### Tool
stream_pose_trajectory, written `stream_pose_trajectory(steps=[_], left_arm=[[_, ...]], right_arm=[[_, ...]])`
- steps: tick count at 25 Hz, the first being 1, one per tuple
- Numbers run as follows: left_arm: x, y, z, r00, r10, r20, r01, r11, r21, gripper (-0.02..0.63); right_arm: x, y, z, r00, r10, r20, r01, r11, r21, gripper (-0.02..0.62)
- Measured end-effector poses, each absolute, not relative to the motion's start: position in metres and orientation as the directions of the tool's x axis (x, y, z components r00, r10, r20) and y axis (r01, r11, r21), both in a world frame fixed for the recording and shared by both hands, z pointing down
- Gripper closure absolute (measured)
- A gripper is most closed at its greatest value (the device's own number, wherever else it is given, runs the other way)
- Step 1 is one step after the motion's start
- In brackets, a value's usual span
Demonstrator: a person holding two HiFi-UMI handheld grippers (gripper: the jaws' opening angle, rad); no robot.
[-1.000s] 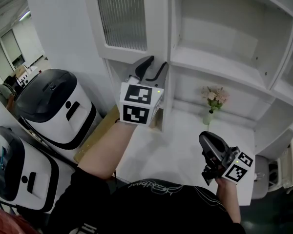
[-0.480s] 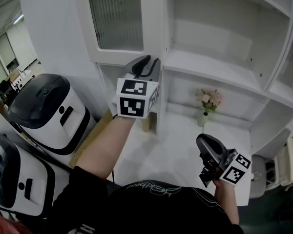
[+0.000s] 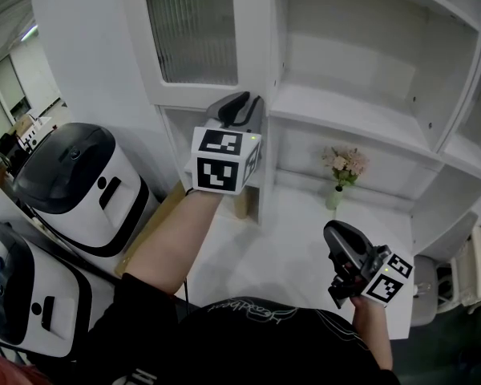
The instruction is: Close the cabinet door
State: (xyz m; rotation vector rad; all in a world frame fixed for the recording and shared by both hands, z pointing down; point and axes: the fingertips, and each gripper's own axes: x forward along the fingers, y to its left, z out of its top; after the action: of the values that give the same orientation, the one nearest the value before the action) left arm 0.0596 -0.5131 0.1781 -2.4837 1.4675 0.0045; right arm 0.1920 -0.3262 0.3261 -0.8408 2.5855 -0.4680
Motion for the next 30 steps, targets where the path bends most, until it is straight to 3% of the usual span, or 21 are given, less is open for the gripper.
stream_pose_trajectory(steps=[12,22,30], left_arm=[[0.029,-0.48,0.182,0.553,-0.826,-0.112,-0.831,-0.535,-0.153,0.572],[0.023,-0.352,0.249,0.819,-0.566,-0.097,-0.564,-0.825,0.05,0.581],[0.005,-0.308,0.311,0.833,-0.548,-0.075,-0.525,-0.827,0.2,0.581]], right_arm=[[0.169,-0.312,0.32,-0.754,-0.616,-0.228,-0.503,0.765,-0.403,0.531],[0.115,-0.292,0.314,-0.811,-0.553,-0.194,-0.472,0.812,-0.342,0.53],[0.084,-0.286,0.321,-0.829,-0.522,-0.198,-0.441,0.83,-0.342,0.531]])
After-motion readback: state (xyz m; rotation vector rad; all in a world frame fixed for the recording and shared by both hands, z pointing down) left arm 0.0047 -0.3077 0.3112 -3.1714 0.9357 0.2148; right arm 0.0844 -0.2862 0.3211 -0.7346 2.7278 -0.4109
